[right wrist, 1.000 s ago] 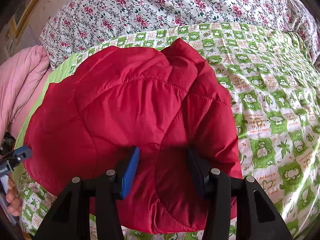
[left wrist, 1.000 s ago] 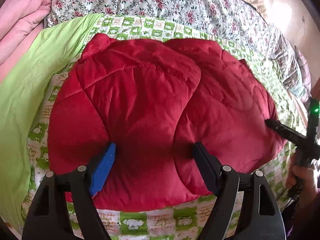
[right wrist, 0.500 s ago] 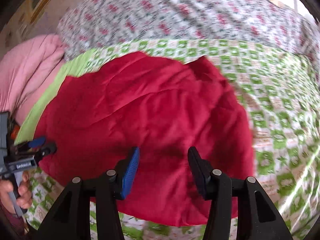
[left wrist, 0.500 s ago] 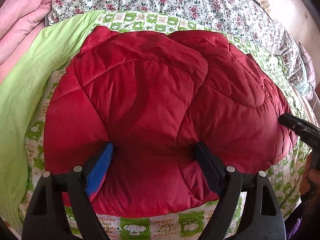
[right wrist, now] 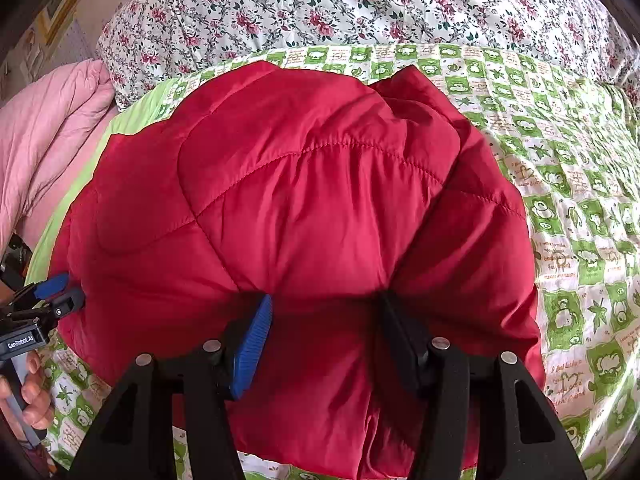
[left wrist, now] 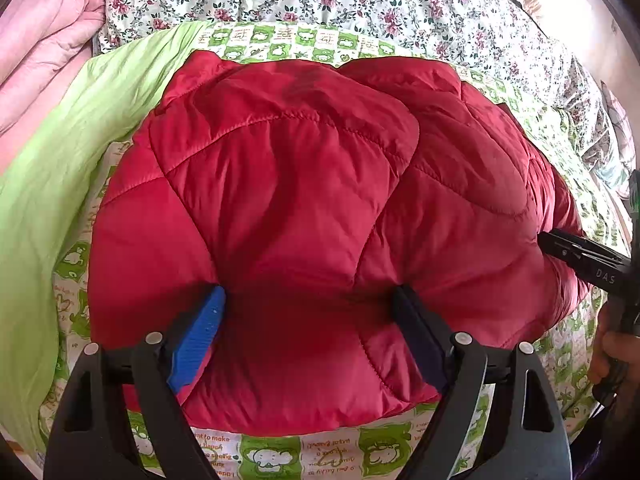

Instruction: Fold large clothes

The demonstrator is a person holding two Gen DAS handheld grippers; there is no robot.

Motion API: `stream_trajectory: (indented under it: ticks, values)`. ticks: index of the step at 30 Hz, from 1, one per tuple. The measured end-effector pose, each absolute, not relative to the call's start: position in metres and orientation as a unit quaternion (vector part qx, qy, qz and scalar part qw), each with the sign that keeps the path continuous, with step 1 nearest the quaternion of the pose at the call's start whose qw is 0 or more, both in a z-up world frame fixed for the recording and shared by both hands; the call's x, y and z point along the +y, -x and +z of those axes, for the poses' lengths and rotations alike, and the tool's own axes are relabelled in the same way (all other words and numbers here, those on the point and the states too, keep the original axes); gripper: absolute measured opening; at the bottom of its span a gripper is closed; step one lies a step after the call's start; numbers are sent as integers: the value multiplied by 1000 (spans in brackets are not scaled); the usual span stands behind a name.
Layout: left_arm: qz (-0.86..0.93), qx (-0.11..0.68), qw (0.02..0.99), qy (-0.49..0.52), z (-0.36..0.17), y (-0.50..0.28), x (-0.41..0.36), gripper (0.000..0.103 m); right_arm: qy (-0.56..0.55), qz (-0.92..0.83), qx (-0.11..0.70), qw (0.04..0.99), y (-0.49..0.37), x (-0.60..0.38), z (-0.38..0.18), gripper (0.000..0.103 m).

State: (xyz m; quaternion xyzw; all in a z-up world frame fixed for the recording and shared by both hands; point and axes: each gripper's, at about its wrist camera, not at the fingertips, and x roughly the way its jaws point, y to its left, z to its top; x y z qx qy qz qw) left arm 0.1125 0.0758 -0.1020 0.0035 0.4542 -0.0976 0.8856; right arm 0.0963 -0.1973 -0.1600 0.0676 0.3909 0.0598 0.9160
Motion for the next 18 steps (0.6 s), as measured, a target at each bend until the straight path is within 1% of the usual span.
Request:
stream_trajectory:
  ticks: [4, 6, 7, 11, 18]
  values:
    - [-94, 457, 885, -2, -102, -113, 77, 87, -66, 60, 379, 921, -84, -197, -142, 56]
    - [-92, 457, 885, -4, -102, -113, 76, 87, -56, 59, 366, 927, -73, -197, -136, 58]
    - [-90, 457, 885, -6, -102, -113, 75, 87, -50, 57, 370, 926, -71, -198, -138, 59]
    - [-83, 457, 886, -13, -103, -112, 72, 87, -60, 66, 393, 915, -82, -205, -156, 59]
    - [-71, 457, 886, -22, -104, -112, 67, 89, -47, 57, 392, 917, -86, -198, -161, 61]
